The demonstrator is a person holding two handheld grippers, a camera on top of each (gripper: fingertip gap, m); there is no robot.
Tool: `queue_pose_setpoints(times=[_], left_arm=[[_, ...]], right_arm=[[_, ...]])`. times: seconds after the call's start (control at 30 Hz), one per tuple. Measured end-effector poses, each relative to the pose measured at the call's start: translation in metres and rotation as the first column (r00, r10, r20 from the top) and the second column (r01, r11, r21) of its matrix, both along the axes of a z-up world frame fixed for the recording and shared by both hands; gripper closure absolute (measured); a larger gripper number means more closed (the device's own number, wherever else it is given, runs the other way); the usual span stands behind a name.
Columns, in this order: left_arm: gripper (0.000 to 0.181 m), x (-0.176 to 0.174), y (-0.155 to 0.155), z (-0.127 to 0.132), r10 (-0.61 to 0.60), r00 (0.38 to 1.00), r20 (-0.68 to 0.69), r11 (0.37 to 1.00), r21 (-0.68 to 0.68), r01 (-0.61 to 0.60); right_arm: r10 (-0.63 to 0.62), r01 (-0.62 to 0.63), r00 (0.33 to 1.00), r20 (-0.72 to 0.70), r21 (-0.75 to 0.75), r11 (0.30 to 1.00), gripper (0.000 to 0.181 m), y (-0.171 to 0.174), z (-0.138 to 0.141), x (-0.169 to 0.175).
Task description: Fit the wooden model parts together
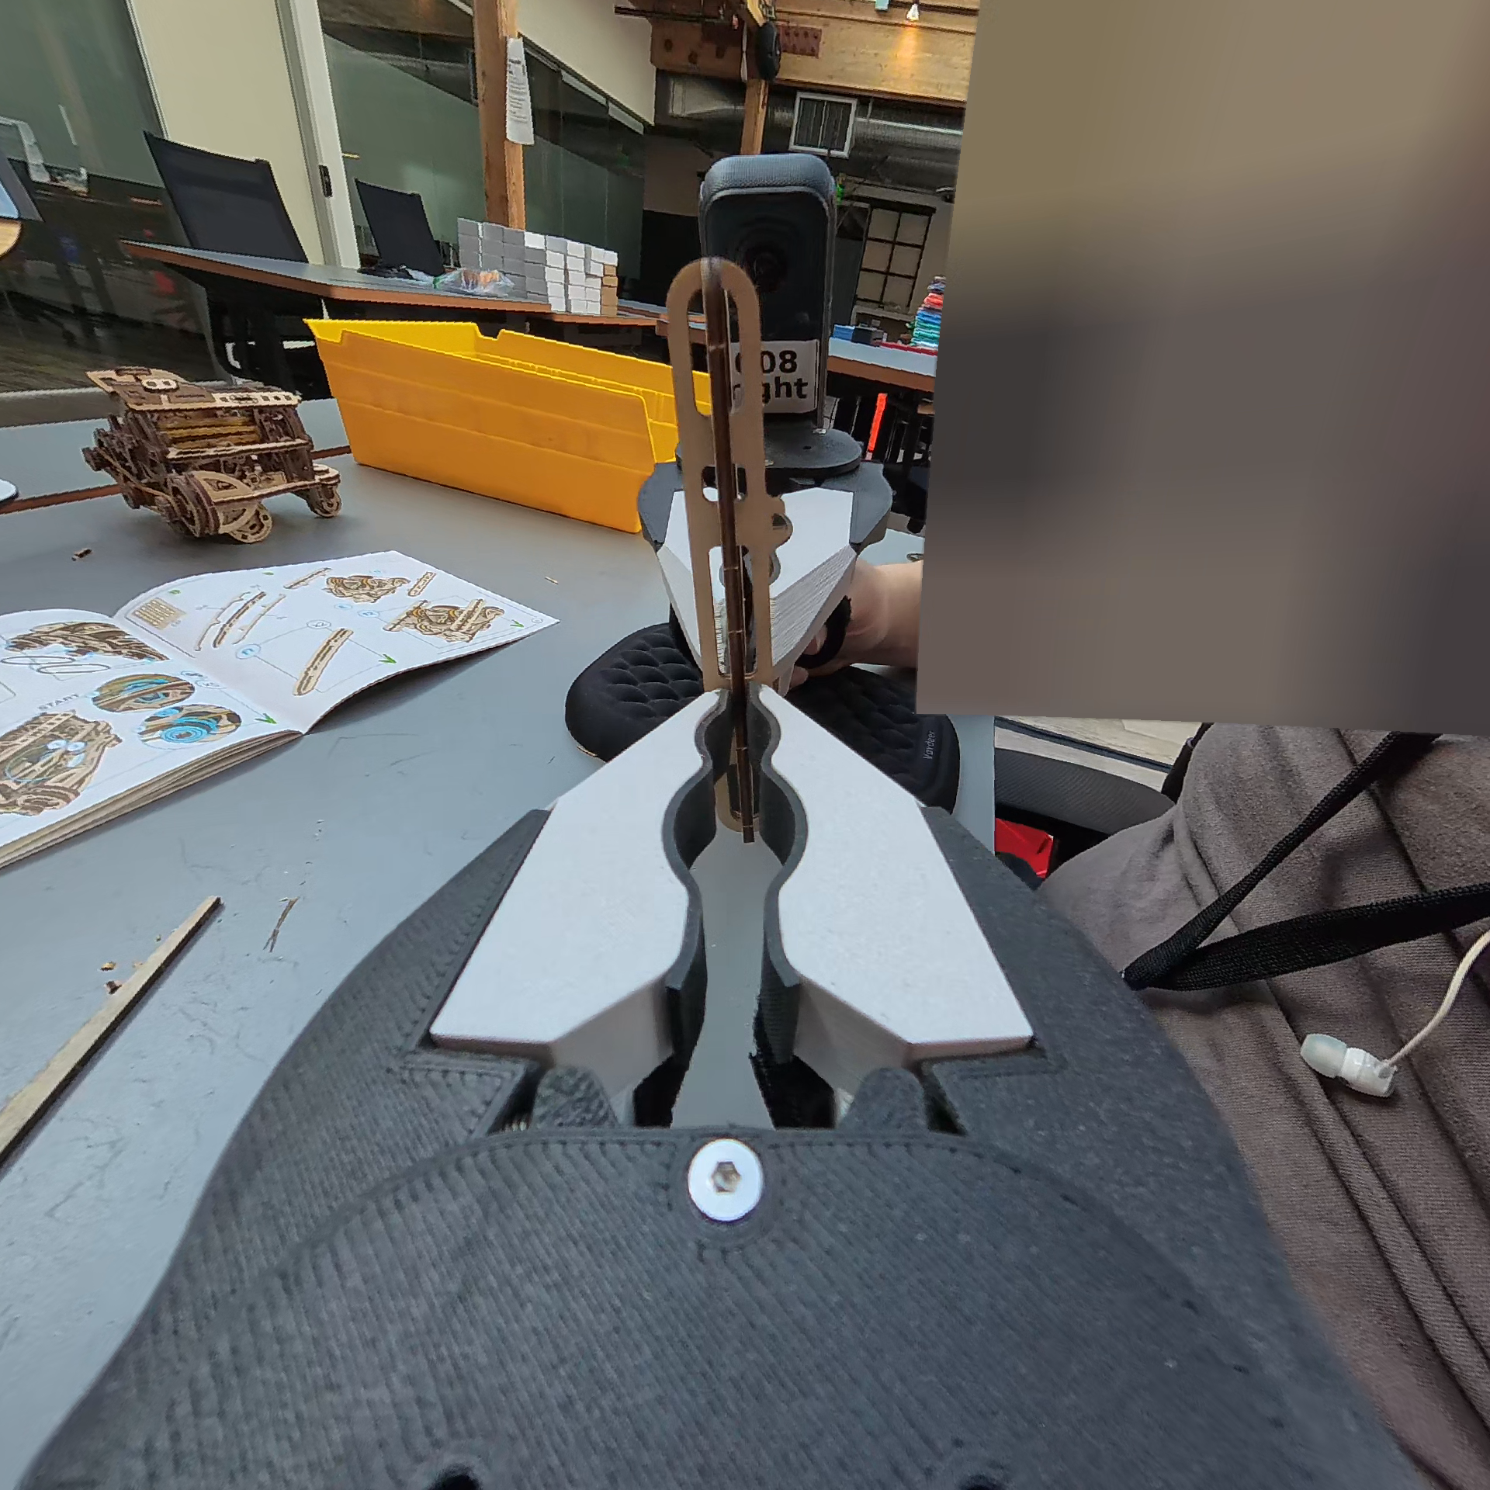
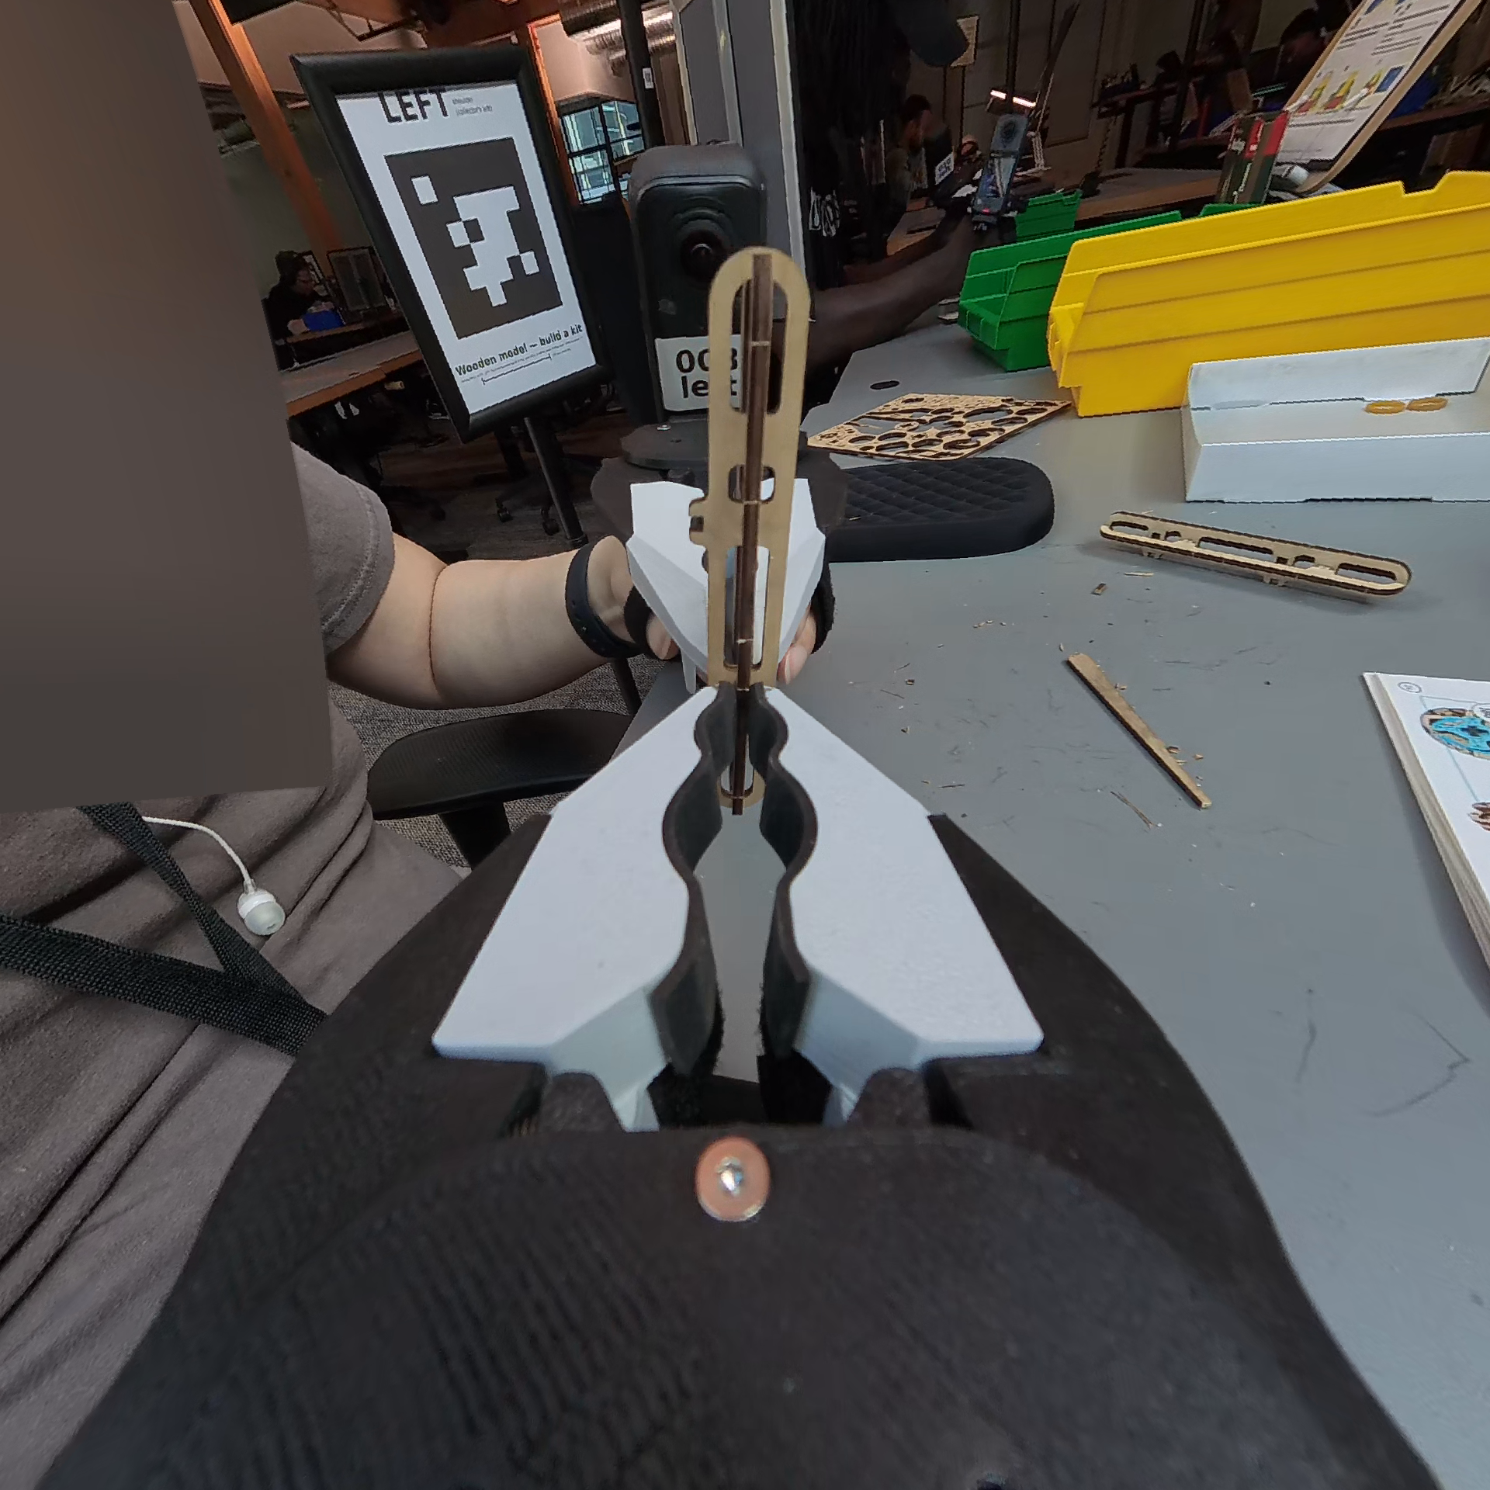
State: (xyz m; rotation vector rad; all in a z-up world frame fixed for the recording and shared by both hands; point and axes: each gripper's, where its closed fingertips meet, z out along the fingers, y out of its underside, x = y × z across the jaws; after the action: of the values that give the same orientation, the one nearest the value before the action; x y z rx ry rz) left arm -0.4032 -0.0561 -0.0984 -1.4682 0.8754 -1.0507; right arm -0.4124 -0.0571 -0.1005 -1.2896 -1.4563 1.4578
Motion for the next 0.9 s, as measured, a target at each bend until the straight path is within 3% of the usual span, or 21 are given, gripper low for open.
queue_pose_setpoints(times=[0.5, 0.6, 0.73, 0.9], left_arm=[[0.181, -0.003, 0.004, 0.0, 0.018, 1.0, -0.001, 1.0, -0.01, -0.018], [0.151, -0.008, 0.007, 0.008, -0.001, 0.998, 0.066, 0.998, -0.069, 0.006], [0.145, -0.02, 0.013, 0.033, 0.033, 0.987, 0.157, 0.999, -0.036, -0.028], [0.142, -0.008, 0.017, 0.037, 0.045, 0.995, 0.086, 0.999, -0.005, -0.045]], right_arm=[[-0.027, 0.027, 1.0, 0.003, -0.006, 1.0, 0.181, 0.004, 0.0, -0.002], [-0.031, 0.031, 0.999, 0.022, 0.009, 0.999, 0.181, 0.004, -0.003, -0.004], [-0.039, 0.04, 0.999, 0.005, -0.034, 0.999, 0.181, 0.008, 0.001, -0.003], [-0.046, 0.046, 0.999, 0.024, 0.016, 0.999, 0.181, 0.005, -0.003, -0.005]])
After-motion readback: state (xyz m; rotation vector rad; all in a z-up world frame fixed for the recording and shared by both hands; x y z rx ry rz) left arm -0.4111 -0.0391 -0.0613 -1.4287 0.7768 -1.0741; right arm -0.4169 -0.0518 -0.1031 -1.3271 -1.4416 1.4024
